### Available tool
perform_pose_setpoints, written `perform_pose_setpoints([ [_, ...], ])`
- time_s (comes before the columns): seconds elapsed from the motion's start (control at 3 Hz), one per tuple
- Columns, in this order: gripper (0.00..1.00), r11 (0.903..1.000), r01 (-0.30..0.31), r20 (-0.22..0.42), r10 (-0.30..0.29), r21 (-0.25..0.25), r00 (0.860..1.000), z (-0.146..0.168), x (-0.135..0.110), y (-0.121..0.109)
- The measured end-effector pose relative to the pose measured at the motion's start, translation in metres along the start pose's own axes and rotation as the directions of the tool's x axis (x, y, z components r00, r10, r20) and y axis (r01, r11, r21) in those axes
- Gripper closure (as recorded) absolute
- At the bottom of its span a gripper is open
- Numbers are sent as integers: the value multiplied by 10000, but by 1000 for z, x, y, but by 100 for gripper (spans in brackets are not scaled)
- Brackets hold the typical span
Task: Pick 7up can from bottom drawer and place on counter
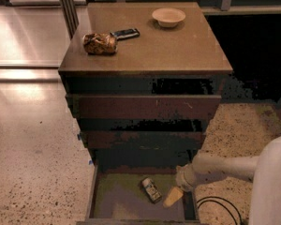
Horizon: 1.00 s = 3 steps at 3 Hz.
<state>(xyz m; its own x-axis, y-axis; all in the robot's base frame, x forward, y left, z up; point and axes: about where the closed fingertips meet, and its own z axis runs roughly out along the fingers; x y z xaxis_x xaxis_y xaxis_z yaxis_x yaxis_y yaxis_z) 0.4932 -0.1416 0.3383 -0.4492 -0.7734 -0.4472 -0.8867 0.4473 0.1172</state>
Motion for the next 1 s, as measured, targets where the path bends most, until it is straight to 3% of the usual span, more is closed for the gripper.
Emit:
perform_pose_setpoints([
  [0.33,0,10000,-64,-56,64,-15,10000,42,10,-4],
  [0.67,0,9996,-124,-44,125,254,9999,111,0,3],
  [1.0,0,9996,-124,-43,125,253,9999,111,0,3],
])
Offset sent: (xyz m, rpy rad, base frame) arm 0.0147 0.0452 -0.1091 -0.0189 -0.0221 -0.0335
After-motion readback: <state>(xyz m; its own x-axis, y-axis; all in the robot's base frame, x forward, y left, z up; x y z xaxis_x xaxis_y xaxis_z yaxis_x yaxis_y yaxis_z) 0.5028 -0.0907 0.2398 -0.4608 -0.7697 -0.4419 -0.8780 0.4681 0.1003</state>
